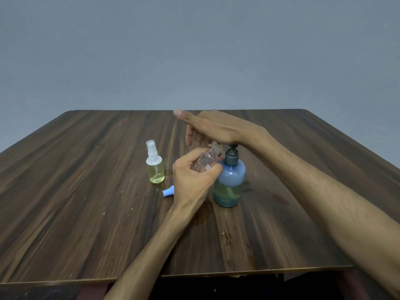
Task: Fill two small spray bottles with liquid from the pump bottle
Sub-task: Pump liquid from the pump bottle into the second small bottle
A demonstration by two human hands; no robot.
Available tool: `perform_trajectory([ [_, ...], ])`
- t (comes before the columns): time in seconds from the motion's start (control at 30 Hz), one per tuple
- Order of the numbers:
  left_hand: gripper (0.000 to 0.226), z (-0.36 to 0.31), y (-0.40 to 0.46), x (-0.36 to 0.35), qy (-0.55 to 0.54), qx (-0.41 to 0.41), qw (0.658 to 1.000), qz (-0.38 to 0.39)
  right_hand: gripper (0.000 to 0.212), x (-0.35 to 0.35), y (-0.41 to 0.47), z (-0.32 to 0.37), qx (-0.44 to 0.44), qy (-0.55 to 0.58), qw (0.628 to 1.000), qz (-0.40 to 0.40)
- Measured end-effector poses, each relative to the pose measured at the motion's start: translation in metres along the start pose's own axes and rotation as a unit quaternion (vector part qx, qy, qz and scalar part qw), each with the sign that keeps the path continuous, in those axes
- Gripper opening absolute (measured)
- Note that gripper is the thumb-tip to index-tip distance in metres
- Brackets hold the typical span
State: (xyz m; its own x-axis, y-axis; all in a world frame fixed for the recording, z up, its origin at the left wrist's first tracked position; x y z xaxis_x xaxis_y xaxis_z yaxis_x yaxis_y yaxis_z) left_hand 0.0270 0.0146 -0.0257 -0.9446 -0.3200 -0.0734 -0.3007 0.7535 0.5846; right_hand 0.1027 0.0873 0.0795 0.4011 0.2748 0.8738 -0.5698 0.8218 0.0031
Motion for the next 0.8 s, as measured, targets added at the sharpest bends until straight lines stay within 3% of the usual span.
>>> perform_trajectory([
  [0.13,0.006,0.003,0.000,-0.001,-0.010,0.008,1.000,-0.002,0.105,-0.009,0.001,-0.003,-0.019,-0.038,0.998,0.036],
  [0.33,0.007,0.004,0.000,0.001,-0.002,-0.011,1.000,0.008,0.102,-0.009,0.001,-0.004,-0.022,-0.011,0.998,0.056],
  [0.4,0.017,0.004,0.000,0.001,0.001,-0.001,1.000,0.008,0.102,-0.008,0.000,-0.001,-0.012,-0.025,0.999,0.031],
  [0.5,0.012,0.002,0.000,0.001,0.002,-0.006,1.000,0.006,0.095,0.001,-0.001,-0.001,0.011,0.023,0.999,-0.023],
  [0.63,0.007,0.004,0.002,0.001,0.002,0.003,1.000,-0.002,0.100,-0.007,-0.001,0.002,0.000,-0.030,0.999,0.019],
  [0.8,0.014,0.007,0.003,0.002,0.010,-0.003,1.000,0.001,0.095,-0.003,-0.002,0.002,-0.005,0.002,1.000,0.005],
])
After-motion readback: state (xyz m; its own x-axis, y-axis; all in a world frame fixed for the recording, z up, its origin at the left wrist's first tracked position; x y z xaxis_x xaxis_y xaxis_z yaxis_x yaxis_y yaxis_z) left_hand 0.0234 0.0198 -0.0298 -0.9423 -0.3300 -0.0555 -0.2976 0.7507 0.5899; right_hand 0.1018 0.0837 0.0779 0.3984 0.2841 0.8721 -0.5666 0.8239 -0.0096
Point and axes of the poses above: each hand's wrist, its own y-axis towards the middle knuckle, its own x-axis out of the back of the hand, z = x × y, the point moved 4 cm from there along y, towards the middle knuckle, and after that the axes turned 4 degrees about -x, right-handed, at the moved point
